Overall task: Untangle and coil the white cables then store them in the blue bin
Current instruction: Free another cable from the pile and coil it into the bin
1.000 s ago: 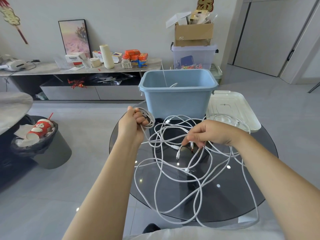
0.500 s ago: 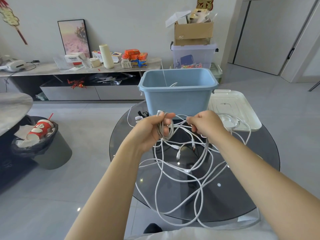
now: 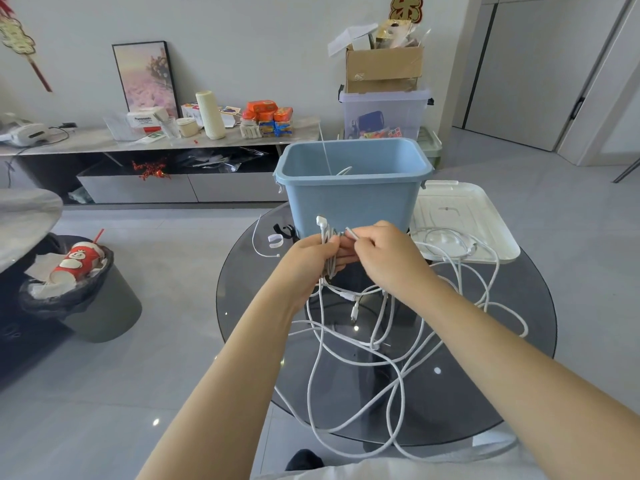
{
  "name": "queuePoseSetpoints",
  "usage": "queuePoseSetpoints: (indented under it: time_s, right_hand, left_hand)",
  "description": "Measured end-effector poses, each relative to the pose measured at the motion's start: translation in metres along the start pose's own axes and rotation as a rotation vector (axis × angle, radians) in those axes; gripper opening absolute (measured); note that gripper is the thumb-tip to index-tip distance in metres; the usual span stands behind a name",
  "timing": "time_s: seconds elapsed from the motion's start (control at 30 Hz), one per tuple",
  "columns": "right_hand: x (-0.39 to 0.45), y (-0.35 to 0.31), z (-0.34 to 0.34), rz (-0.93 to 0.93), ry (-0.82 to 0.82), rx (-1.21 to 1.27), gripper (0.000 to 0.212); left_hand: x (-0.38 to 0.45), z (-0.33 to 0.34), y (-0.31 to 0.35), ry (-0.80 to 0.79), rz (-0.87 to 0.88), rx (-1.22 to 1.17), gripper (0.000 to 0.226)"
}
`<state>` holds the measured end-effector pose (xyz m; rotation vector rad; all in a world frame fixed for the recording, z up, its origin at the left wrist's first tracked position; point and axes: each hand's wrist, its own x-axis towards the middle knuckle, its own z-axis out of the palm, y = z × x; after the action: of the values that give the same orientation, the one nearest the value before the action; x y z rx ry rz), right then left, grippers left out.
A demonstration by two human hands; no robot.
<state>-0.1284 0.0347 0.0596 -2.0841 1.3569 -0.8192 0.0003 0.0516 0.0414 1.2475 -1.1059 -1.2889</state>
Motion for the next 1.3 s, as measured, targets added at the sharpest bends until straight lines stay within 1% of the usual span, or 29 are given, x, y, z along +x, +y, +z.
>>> queuePoseSetpoints:
  time_s: [0.07, 0.13, 0.17, 0.2, 0.3, 0.4, 0.47, 0.5, 0.53, 0.6, 0.67, 0.7, 0.77, 0.83, 0.9, 0.97, 1.03, 1.13, 1.3]
  right_hand:
    - [-0.002, 0.001, -0.002, -0.056, 0.08, -0.021, 0.023]
    - [-0.002, 0.003, -0.004, -0.034, 0.176, 0.108, 0.015]
    - [-0.002, 0.004, -0.004, -0.015, 0.2, 0.186, 0.009]
    - [-0.003, 0.003, -0.002, 0.001, 0.206, 0.242, 0.004]
    - [-0.006, 0.002, 0.006, -0.009, 0.18, 0.314, 0.008]
    - [-0.009, 0.002, 0.013, -0.041, 0.157, 0.289, 0.01]
    - [-0.011, 0.004, 0.014, -0.04, 0.14, 0.208, 0.015]
    - [-0.012, 0.005, 0.012, -0.044, 0.1, 0.142, 0.017]
    - [-0.012, 0.006, 0.009, -0.053, 0.025, 0.059, 0.021]
    - [-0.011, 0.01, 0.0, -0.08, -0.205, -0.079, 0.03]
    - [-0.009, 0.017, -0.01, -0.071, -0.448, -0.084, 0.036]
    - [-0.007, 0.021, -0.014, -0.058, -0.53, -0.089, 0.038]
    - [-0.001, 0.03, -0.019, -0.052, -0.605, -0.149, 0.039]
    - [0.004, 0.039, -0.021, -0.046, -0.628, -0.167, 0.039]
    - [0.009, 0.047, -0.022, -0.048, -0.606, -0.116, 0.035]
    - [0.015, 0.055, -0.022, -0.074, -0.513, -0.119, 0.031]
    - [0.02, 0.059, -0.023, -0.098, -0.428, -0.147, 0.028]
    - [0.026, 0.062, -0.026, -0.11, -0.376, -0.163, 0.026]
    - [0.031, 0.069, -0.032, -0.136, -0.244, -0.267, 0.023]
  left_hand:
    - [0.0, -0.001, -0.002, 0.036, -0.008, 0.024, 0.031]
    - [0.0, -0.003, -0.002, 0.04, -0.009, 0.012, 0.03]
    - [-0.001, -0.003, -0.001, 0.029, -0.006, -0.034, 0.031]
    - [-0.002, -0.002, 0.001, 0.021, -0.006, -0.1, 0.031]
    - [-0.005, 0.003, 0.005, 0.026, -0.012, -0.304, 0.032]
    - [-0.005, 0.009, 0.007, 0.074, -0.043, -0.507, 0.034]
    - [-0.002, 0.008, 0.009, 0.139, -0.056, -0.647, 0.035]
    - [0.0, 0.006, 0.009, 0.175, -0.044, -0.689, 0.034]
    - [0.002, 0.003, 0.009, 0.206, -0.025, -0.722, 0.033]
    - [0.004, -0.004, 0.009, 0.239, 0.017, -0.79, 0.032]
    - [0.004, -0.011, 0.009, 0.261, 0.045, -0.86, 0.034]
    - [0.004, -0.014, 0.009, 0.274, 0.054, -0.896, 0.033]
    - [0.002, -0.018, 0.012, 0.266, 0.068, -0.936, 0.031]
    - [0.001, -0.022, 0.016, 0.225, 0.09, -0.942, 0.031]
    - [-0.001, -0.027, 0.02, 0.185, 0.098, -0.943, 0.032]
    - [-0.003, -0.029, 0.022, 0.133, 0.063, -0.918, 0.031]
    - [-0.006, -0.029, 0.022, 0.078, 0.011, -0.839, 0.028]
    - [-0.01, -0.03, 0.026, 0.012, -0.03, -0.685, 0.026]
    - [-0.016, -0.037, 0.033, -0.068, -0.072, -0.484, 0.027]
